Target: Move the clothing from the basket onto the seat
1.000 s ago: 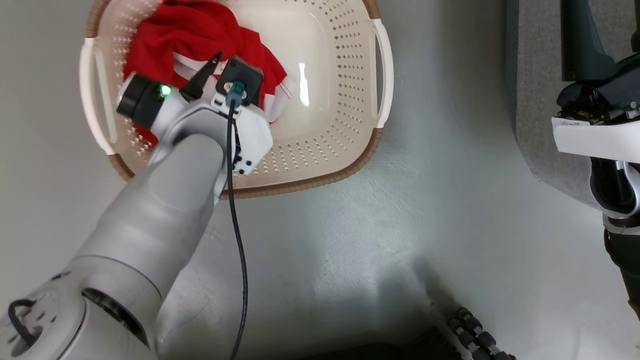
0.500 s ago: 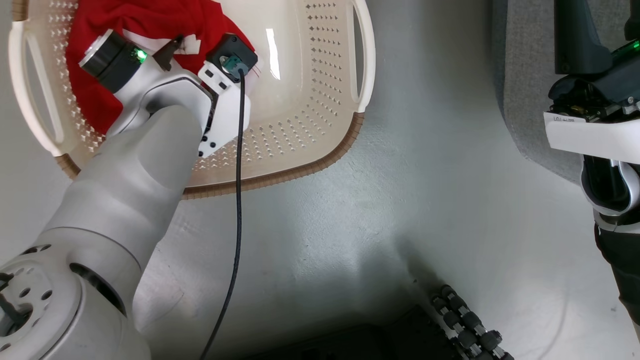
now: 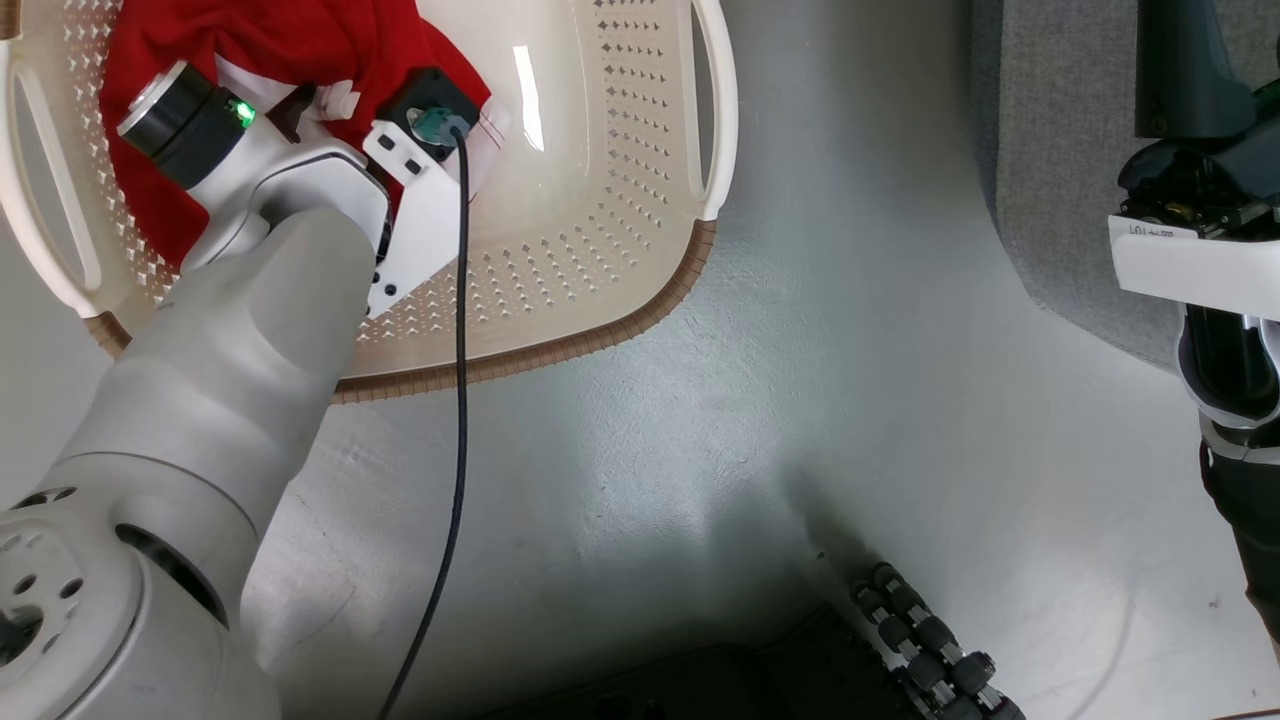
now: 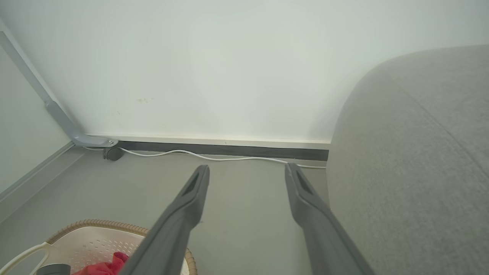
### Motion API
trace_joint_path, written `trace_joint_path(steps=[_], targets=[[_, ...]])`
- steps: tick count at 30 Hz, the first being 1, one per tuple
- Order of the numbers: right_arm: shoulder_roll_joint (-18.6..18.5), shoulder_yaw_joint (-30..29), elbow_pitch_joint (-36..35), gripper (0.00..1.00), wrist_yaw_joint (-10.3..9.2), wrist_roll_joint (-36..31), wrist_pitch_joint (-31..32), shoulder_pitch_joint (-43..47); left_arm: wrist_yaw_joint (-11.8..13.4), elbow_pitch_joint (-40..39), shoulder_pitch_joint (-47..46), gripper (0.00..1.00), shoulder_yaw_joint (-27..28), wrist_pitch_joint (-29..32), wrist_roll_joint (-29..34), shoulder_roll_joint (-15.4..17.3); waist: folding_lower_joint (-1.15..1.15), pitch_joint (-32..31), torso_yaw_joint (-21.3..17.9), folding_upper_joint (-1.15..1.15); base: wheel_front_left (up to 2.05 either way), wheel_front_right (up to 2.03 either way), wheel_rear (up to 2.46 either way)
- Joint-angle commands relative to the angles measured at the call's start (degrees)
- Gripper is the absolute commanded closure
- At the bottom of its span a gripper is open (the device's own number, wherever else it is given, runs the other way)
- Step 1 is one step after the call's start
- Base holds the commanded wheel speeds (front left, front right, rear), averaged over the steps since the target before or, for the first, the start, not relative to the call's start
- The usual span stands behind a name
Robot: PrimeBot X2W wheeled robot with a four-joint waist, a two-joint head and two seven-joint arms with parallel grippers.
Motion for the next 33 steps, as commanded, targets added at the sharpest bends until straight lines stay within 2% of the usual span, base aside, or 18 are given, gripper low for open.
trace_joint_path(steps=[1, 2, 9, 17, 33], targets=[[-0.1, 0.4, -1.4, 0.00, 0.17, 0.6, -0.3, 2.6, 0.0, -0.2, -0.2, 0.75, 0.9, 0.2, -0.7, 0.8, 0.00, 0.0, -0.1, 0.00, 0.00, 0.00, 0.00], [0.0, 0.4, -1.4, 0.00, 0.17, 0.6, -0.3, 2.4, 0.1, -0.2, 0.0, 1.00, 1.0, 0.1, -0.9, 1.0, 0.00, -0.1, -0.2, 0.00, 0.00, 0.00, 0.00], [0.6, 0.8, -1.2, 0.00, 0.17, 0.7, -0.3, 0.7, -0.5, -0.2, 0.5, 1.00, 1.7, -1.0, -2.3, 3.9, 0.00, -0.6, -1.0, 0.00, 0.00, 0.00, 0.00], [0.6, 0.7, 0.4, 0.00, 0.17, 0.5, -0.3, 0.6, -1.7, -0.2, 2.8, 1.00, 2.4, -5.0, -4.0, 4.4, 0.00, -4.0, -0.3, 0.00, 0.00, 0.00, 0.00], [-0.5, 0.1, 6.2, 0.00, 0.17, -1.0, -0.3, 5.3, -3.4, -0.2, 11.0, 1.00, 5.8, -18.3, -9.8, -0.8, 0.00, -19.0, 4.4, 0.00, 0.00, 0.00, 0.00]])
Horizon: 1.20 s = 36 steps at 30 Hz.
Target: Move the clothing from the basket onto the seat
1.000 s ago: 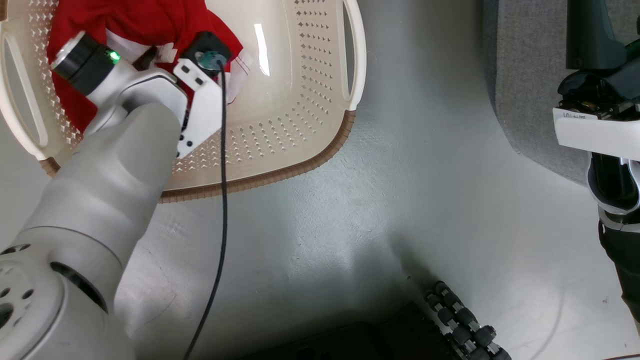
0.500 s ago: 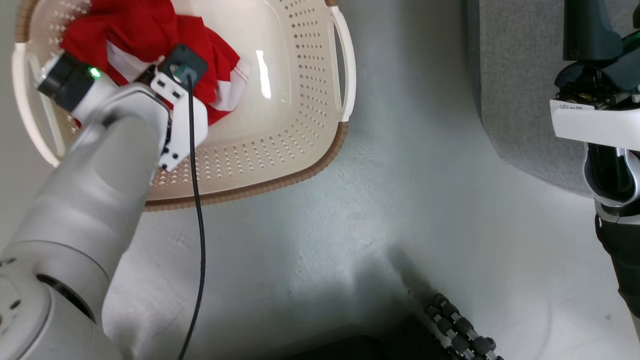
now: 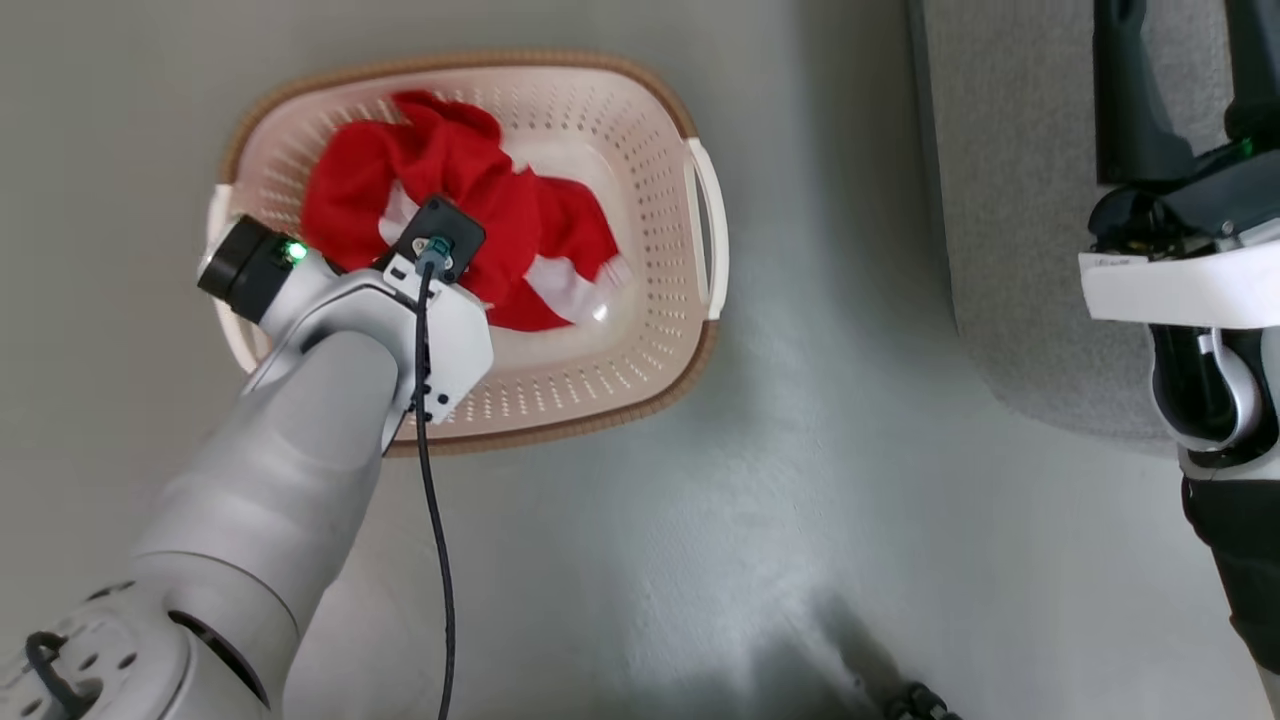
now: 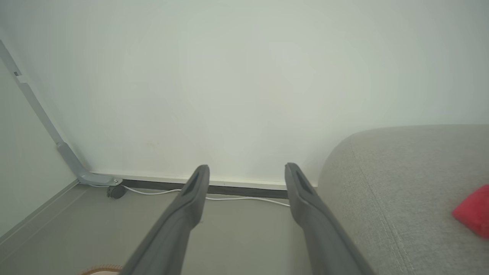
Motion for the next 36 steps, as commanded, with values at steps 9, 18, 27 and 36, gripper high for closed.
trace_joint_path(steps=[9, 18, 27, 36], targets=[[0.0, -0.4, 5.5, 0.00, 0.17, -2.1, -0.3, 9.8, 3.6, -10.7, 10.5, 1.00, 2.5, -6.9, -7.4, -1.1, 0.00, -17.4, 5.5, 0.00, 0.00, 0.00, 0.00], [0.8, -1.1, 9.6, 0.00, 0.17, -3.4, -0.3, 14.7, 8.3, -22.8, 14.6, 1.00, 6.2, -7.6, -10.3, -1.1, 0.00, -25.0, 7.9, 0.00, 0.00, 0.00, 0.00], [1.9, -1.8, 13.1, 0.00, 0.17, -5.0, -0.3, 19.5, 9.5, -36.3, 20.3, 1.00, 16.3, -7.6, -3.2, -0.7, 0.00, -32.1, 10.5, 0.00, 0.00, 0.00, 0.00], [3.5, -2.2, 15.1, 0.00, 0.17, -6.1, -0.3, 21.8, 7.5, -46.3, 25.1, 1.00, 24.1, -7.6, 2.9, -0.1, 0.00, -35.9, 11.7, 0.00, 0.00, 0.00, 0.00]])
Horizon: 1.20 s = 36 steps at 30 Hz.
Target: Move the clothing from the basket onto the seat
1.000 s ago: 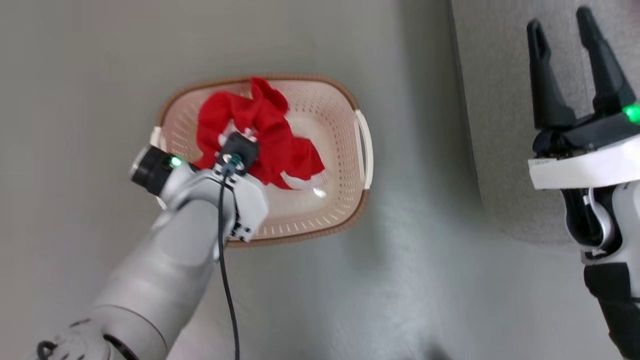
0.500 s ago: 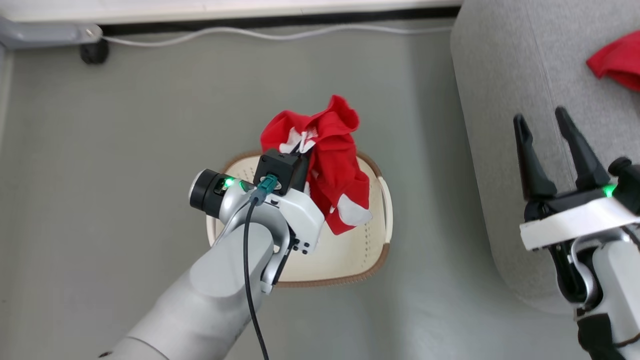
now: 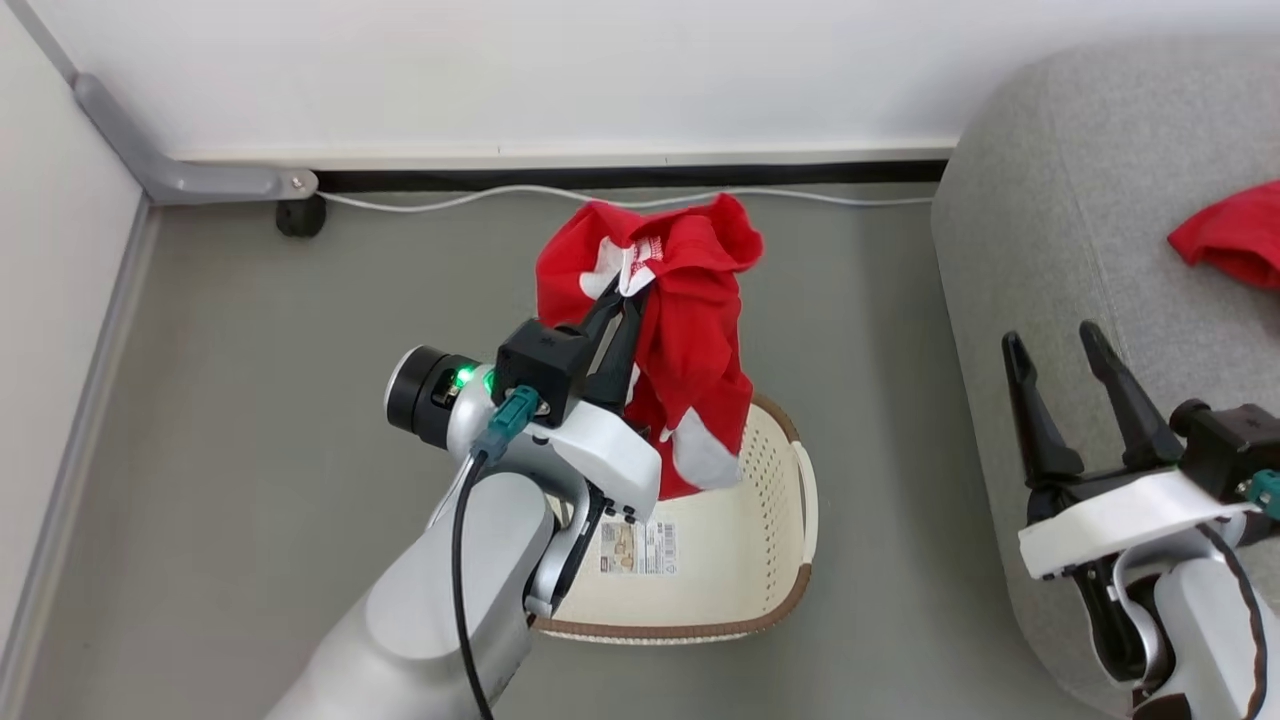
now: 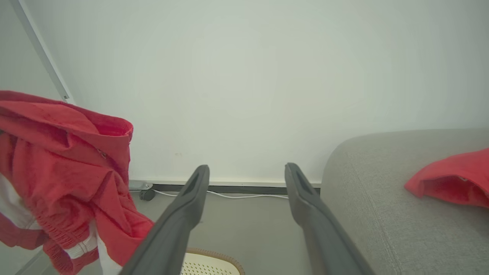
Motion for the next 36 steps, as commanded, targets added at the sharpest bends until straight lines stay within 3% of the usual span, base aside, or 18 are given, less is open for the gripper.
trace_joint_path(steps=[1, 14, 25, 36], targets=[[-0.2, 0.7, -0.9, 0.00, 0.17, -0.7, -0.3, 0.6, -0.5, -2.5, 0.2, 1.00, 2.7, -0.5, 1.0, 0.9, 0.00, -0.9, 0.4, 0.00, 0.00, 0.00, 0.00], [1.6, 0.4, 1.0, 0.00, 0.17, -1.9, -0.3, 4.0, -6.3, -11.8, 6.3, 1.00, 9.8, -0.5, 3.9, 0.5, 0.00, -5.5, 1.4, 0.00, 0.00, 0.00, 0.00], [2.1, 1.7, 0.3, 0.00, 0.17, -1.5, -0.3, 3.8, -7.6, -14.7, 6.8, 1.00, 11.2, -0.5, 5.5, 0.2, 0.00, -5.6, 1.8, 0.00, 0.00, 0.00, 0.00], [-4.9, 19.0, -6.8, 0.00, 0.17, 5.6, -0.3, -3.6, -7.9, -15.0, 5.9, 1.00, 11.3, -0.5, 6.0, 0.0, 0.00, -4.3, 1.9, 0.00, 0.00, 0.00, 0.00]])
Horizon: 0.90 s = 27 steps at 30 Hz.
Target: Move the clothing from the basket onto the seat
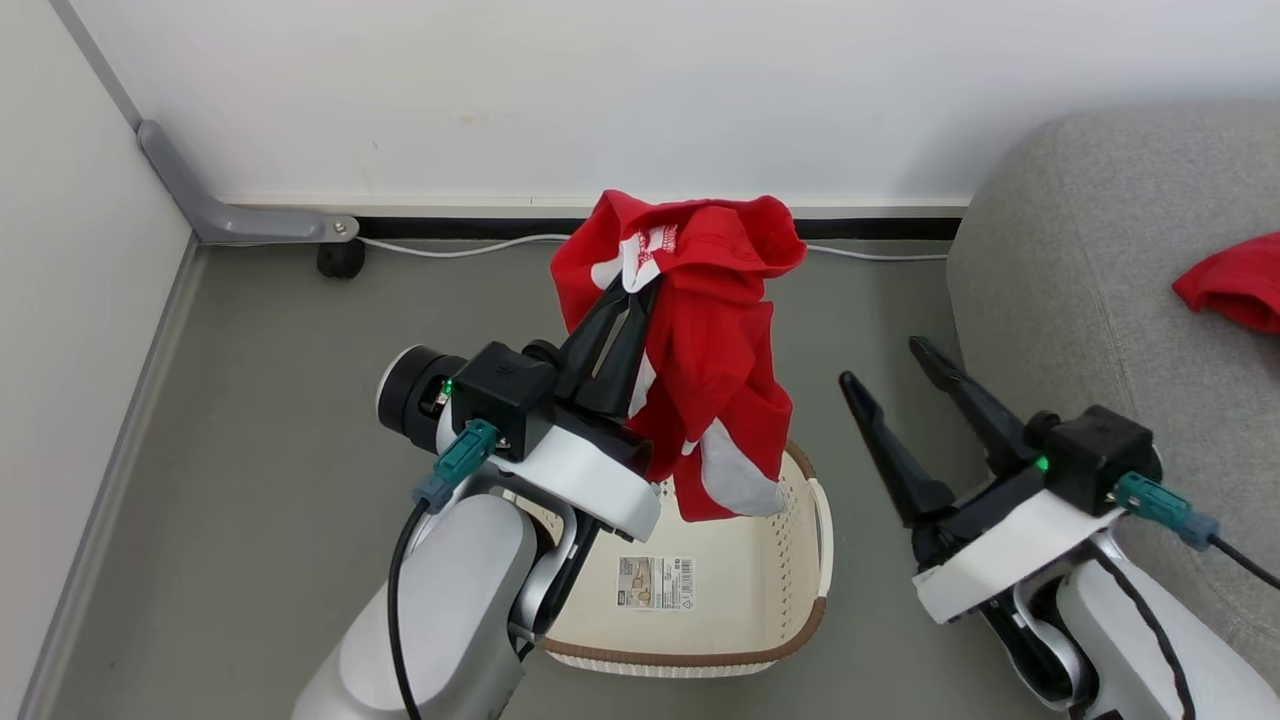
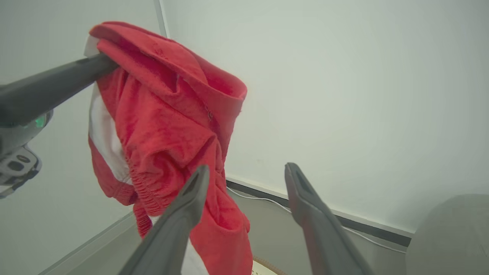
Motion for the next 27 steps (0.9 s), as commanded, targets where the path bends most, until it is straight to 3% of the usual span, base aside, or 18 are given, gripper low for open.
trace_joint_path(steps=[1, 17, 27], targets=[[-1.1, 3.2, -2.1, 0.00, 0.18, 1.2, -0.3, -2.1, -0.3, -1.9, -1.8, 1.00, 1.9, -0.5, 0.3, 0.4, 0.00, 0.2, 0.2, 0.00, 0.00, 0.00, 0.00], [-2.9, 22.6, 5.2, 0.00, 0.18, 9.6, -0.3, -14.5, -0.1, -3.9, -3.2, 1.00, -2.4, -0.5, -0.2, 0.3, 0.00, 1.3, 2.7, 0.00, 0.00, 0.00, 0.00], [0.0, 25.8, 8.8, 0.00, 0.18, 12.2, -0.3, -19.7, 0.9, -5.5, -4.4, 1.00, -7.1, -0.5, -2.3, 0.3, 0.00, 2.1, 5.3, 0.00, 0.00, 0.00, 0.00]])
